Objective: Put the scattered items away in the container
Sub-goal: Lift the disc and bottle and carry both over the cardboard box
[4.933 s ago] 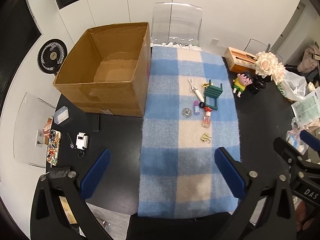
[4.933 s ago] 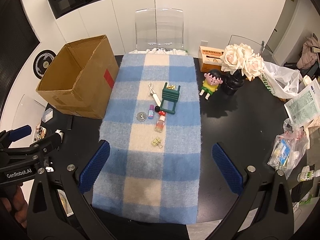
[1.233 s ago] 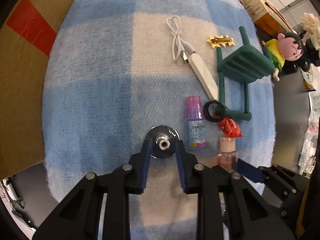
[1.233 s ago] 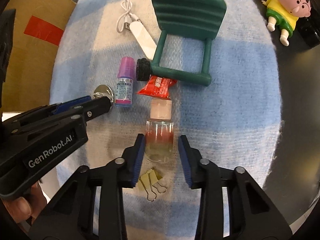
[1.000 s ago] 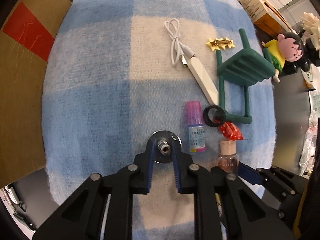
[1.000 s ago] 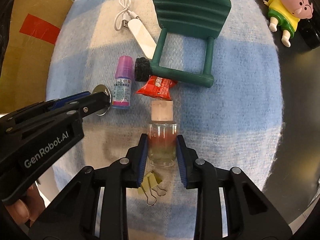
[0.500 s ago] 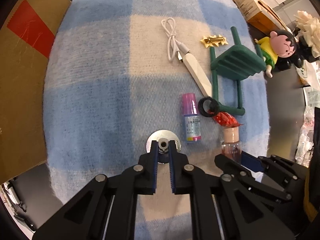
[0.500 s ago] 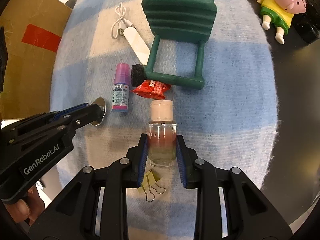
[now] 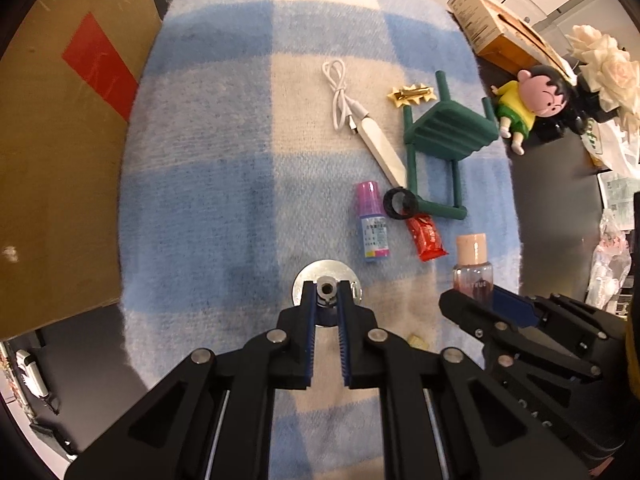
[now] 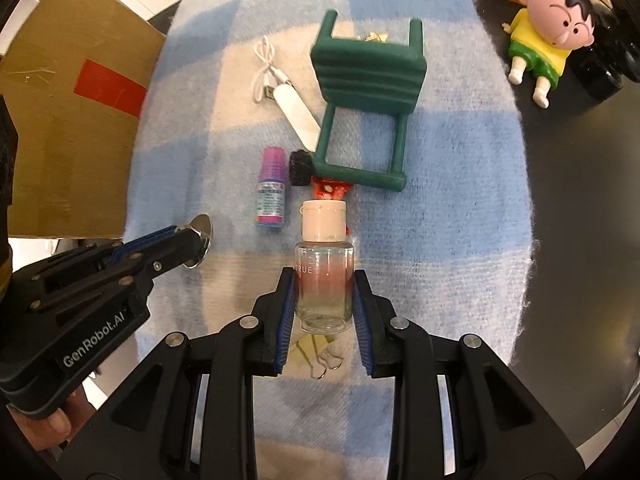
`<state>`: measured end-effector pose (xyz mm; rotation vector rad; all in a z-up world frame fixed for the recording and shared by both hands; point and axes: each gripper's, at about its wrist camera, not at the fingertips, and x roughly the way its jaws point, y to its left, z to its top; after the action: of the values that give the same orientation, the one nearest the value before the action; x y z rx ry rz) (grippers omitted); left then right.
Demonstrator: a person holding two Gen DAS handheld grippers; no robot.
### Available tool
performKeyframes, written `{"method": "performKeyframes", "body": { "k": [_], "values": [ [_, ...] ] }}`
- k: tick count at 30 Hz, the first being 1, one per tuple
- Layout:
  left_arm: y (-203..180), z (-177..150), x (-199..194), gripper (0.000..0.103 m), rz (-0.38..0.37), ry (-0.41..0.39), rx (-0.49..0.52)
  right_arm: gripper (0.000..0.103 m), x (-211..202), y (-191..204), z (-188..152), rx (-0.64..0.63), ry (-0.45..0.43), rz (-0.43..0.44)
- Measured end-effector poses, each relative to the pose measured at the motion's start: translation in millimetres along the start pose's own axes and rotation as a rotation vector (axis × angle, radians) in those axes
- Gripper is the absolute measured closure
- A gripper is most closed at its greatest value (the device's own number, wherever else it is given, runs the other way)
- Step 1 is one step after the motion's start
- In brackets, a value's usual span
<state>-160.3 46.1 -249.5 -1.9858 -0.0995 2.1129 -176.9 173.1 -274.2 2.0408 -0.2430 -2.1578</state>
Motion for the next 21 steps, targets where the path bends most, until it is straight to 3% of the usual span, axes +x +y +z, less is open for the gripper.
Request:
{"method": "performKeyframes", "body": {
  "k": [4, 8, 14, 21],
  "values": [
    [-17, 2, -11, 0.093, 0.002, -0.022, 0.003, 0.075, -15, 5, -2, -0.014, -0.024, 0.0],
    [-23, -5, -30, 0.093, 0.011, -0.054, 0.015, 0.075, -40, -6, -47, -0.03, -0.051, 0.002],
    [-27, -18, -65, 0.093, 0.035, -0.105, 0.03, 0.075, -67, 8, -48, -0.057, -0.098, 0.004],
    [-27, -38, -110, 0.093, 0.054, -0.17, 0.034, 0.075, -119, 17, -79, -0.084, -0.151, 0.005]
  ]
}}
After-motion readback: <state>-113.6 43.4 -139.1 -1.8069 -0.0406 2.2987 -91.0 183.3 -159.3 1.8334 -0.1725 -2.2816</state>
